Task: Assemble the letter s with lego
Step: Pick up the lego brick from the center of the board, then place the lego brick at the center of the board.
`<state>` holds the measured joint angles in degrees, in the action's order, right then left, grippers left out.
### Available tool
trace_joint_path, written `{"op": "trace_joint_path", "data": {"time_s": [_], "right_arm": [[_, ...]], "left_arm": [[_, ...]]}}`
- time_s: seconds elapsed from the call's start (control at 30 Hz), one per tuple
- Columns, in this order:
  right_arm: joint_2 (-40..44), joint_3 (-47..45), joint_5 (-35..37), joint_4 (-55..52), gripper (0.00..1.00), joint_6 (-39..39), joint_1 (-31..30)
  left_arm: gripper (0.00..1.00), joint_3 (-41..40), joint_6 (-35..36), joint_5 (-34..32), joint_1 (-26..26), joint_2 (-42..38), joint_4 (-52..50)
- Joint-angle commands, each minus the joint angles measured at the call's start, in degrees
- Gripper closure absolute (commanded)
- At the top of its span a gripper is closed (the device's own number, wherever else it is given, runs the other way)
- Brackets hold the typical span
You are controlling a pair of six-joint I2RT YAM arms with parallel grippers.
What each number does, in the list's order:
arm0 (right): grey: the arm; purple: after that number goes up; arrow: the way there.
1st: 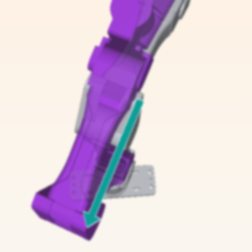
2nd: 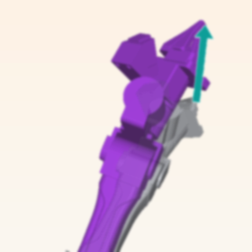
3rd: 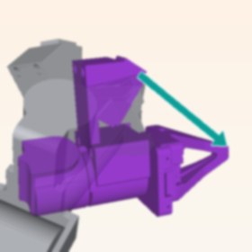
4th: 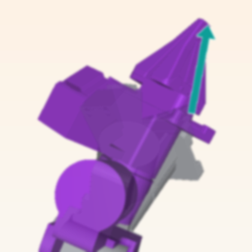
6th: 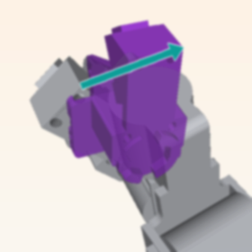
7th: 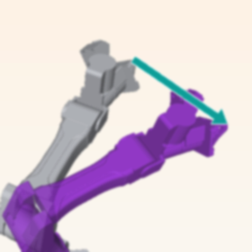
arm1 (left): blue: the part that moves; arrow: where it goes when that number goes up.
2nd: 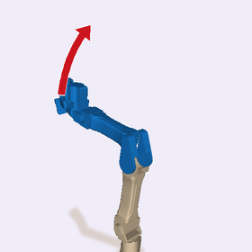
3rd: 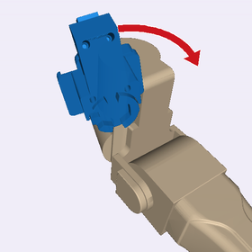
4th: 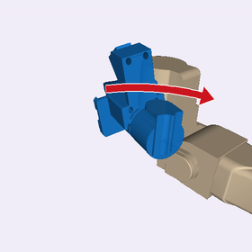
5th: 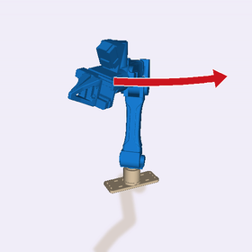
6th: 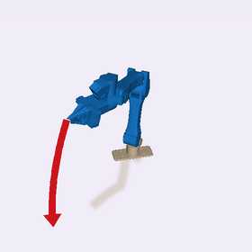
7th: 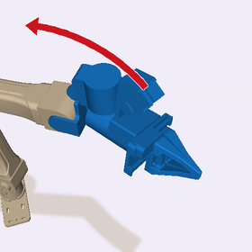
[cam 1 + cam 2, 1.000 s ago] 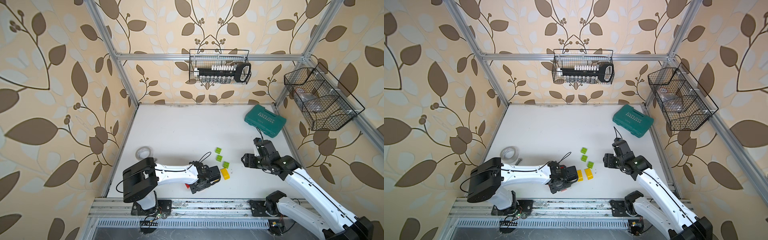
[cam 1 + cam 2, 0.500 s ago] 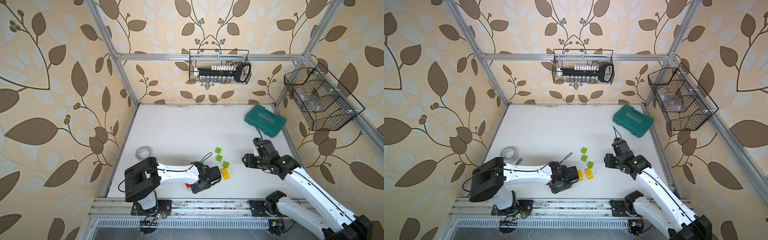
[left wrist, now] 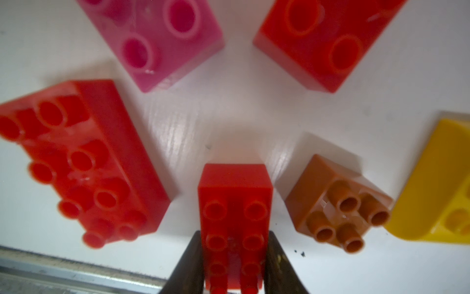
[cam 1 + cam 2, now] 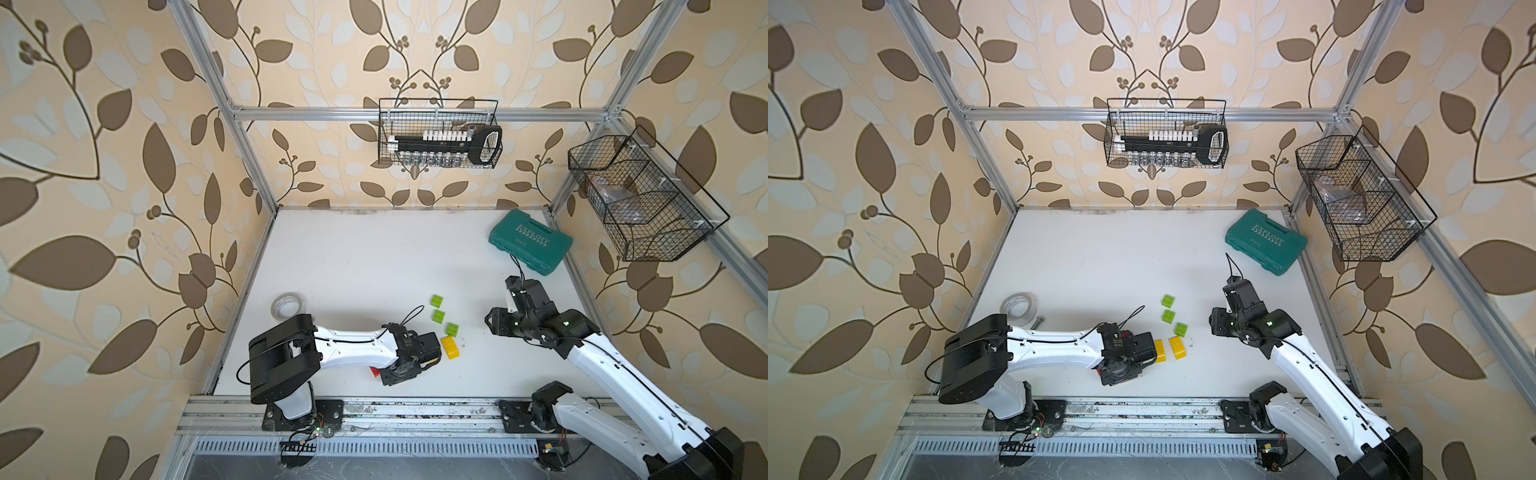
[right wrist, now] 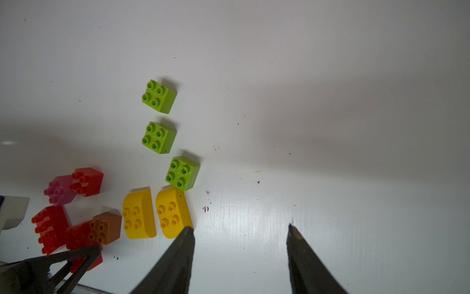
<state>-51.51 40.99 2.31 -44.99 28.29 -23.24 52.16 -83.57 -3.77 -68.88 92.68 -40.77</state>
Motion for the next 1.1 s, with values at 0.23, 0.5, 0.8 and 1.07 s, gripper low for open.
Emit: {"op": "trace_joint_path", "data": {"time_s": [0.23,0.5,0.8,1.07], "right_arm": [[-0.1,2.9,0.4,-1.4,0.45,-0.3,-0.2],[2.2,4.9,-0.1,0.2,0.46,-1.4,-0.3],[-2.3,8.3,0.9,1.2,0.46,-3.8,-0.3],[-0.9,5.4,-1.2,6.9,0.48,-6.7,-0.3]], "left_arm": [[0.86,7.1,9.9,-6.6,0.8,-8.1,-9.6],[0.94,20.8,30.7,-11.1,7.1,-13.2,-18.8],[0.99,34.0,71.8,-9.9,20.8,-10.5,-12.7],[1.0,35.1,105.0,-6.8,22.5,1.5,-8.1]]}}
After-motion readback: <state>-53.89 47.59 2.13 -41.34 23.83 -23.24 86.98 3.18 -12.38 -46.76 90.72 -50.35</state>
